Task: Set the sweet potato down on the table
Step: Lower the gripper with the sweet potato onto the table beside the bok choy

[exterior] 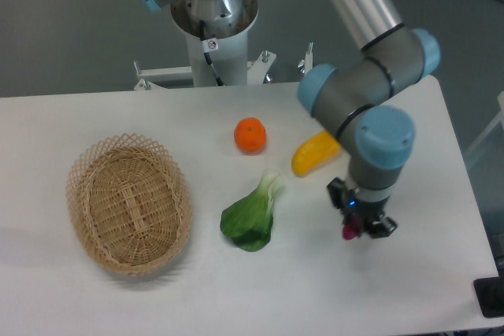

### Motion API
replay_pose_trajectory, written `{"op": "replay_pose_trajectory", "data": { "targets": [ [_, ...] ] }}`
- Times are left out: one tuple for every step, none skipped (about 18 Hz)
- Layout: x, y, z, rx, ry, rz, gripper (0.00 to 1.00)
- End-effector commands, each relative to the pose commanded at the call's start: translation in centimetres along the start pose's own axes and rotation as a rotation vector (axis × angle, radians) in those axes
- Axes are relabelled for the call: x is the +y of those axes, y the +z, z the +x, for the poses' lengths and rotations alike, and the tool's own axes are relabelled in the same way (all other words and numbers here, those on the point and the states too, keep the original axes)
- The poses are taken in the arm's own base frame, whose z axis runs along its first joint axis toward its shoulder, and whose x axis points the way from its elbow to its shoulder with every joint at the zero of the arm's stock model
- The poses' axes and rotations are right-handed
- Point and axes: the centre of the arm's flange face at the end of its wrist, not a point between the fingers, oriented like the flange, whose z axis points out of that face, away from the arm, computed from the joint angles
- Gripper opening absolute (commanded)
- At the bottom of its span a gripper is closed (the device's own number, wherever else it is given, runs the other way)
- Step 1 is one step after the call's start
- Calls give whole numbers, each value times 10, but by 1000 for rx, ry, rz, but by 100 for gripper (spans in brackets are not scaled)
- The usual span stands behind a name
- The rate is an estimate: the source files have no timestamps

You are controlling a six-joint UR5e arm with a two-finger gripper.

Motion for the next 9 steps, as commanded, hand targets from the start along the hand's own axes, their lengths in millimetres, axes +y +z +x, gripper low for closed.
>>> {"op": "replay_pose_trajectory", "data": {
  "targets": [
    [-10, 5, 4, 1, -8, 1, 9],
    [-18, 11, 6, -7, -15, 6, 10],
    [-29, 15, 10, -18, -19, 11, 10],
    [-36, 23, 14, -18, -20, 13, 10],
    [-43, 31, 20, -7, -17, 10, 11],
    [-47, 33, 24, -8, -19, 11, 12],
    [-51, 38, 25, -14, -20, 14, 12],
    [-56, 43, 27, -22, -17, 18, 12],
    [-60, 49, 27, -30, -17, 23, 13]
  ]
}}
